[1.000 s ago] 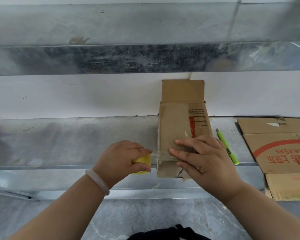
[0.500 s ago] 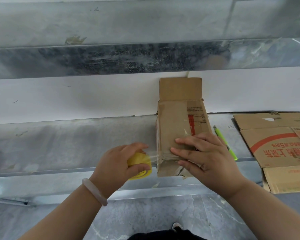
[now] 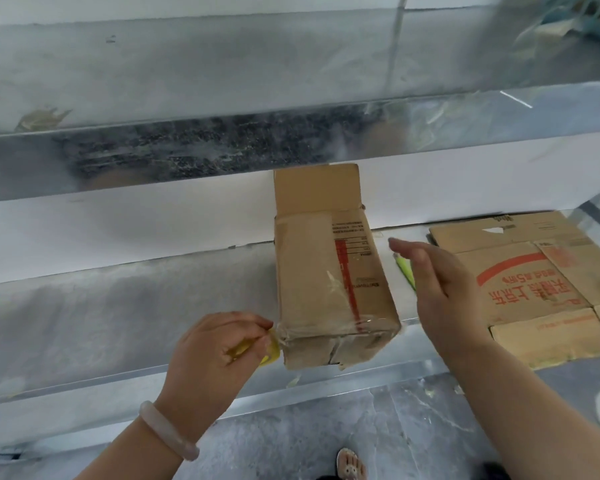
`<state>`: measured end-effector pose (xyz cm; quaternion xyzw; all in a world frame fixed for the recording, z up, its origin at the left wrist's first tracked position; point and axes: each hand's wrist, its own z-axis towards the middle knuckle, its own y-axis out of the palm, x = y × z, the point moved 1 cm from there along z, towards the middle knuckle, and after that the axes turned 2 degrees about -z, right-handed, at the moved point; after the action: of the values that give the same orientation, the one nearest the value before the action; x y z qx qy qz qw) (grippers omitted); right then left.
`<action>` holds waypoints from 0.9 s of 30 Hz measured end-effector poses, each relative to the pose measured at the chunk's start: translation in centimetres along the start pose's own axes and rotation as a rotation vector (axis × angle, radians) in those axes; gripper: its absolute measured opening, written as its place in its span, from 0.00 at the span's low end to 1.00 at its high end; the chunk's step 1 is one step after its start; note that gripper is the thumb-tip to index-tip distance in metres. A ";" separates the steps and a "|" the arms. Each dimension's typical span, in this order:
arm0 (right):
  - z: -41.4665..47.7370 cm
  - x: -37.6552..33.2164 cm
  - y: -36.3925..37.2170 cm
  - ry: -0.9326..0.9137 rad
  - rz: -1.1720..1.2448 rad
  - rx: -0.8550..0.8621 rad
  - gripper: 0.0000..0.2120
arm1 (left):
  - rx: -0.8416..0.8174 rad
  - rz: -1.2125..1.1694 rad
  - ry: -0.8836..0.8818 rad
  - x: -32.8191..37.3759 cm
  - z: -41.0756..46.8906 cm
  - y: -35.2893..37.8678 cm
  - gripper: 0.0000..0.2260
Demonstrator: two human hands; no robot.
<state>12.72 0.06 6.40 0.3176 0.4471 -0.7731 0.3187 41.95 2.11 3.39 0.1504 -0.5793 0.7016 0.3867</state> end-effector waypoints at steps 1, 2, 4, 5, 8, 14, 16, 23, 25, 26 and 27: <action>0.7 2.0 -0.1 0.185 -0.090 0.027 0.15 | 0.004 -0.003 0.000 0.1 -0.1 0.0 0.10; 1.4 4.3 -0.1 0.325 -0.257 -0.049 0.16 | 0.007 -0.005 0.000 0.2 -0.2 0.0 0.10; 1.9 8.8 0.7 0.491 -0.568 -0.315 0.21 | 0.005 -0.001 -0.005 0.2 -0.5 -0.1 0.10; 1.7 10.5 1.1 0.524 -0.672 -0.400 0.21 | -0.003 0.004 -0.009 0.2 -0.5 -0.2 0.10; 0.5 13.6 2.0 0.527 -0.880 -0.421 0.17 | -0.011 0.000 -0.019 0.1 -0.7 -0.4 0.09; -0.7 11.8 2.2 0.660 -0.540 -0.216 0.09 | -0.009 -0.042 -0.057 0.4 -0.6 -0.5 0.11; -2.2 8.6 1.1 0.662 -0.361 -0.050 0.11 | -0.014 -0.048 -0.049 0.3 -0.6 -0.5 0.11; -11.2 -7.8 -0.2 0.253 -0.267 -0.095 0.06 | -0.042 -0.084 0.005 0.1 -0.6 -0.6 0.13; -13.1 -11.0 1.0 0.140 -0.327 -0.289 0.13 | -0.057 -0.113 0.023 0.1 -0.6 -0.9 0.13; -13.8 -11.7 1.7 0.121 -0.348 -0.368 0.17 | -0.060 -0.124 0.026 0.0 -0.6 -1.0 0.13; -14.4 -12.0 2.3 0.107 -0.359 -0.424 0.23 | -0.059 -0.135 0.027 0.0 -0.6 -1.1 0.13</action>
<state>24.61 14.47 8.83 0.1998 0.6639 -0.6887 0.2120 42.89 2.70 3.94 0.1683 -0.5829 0.6585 0.4453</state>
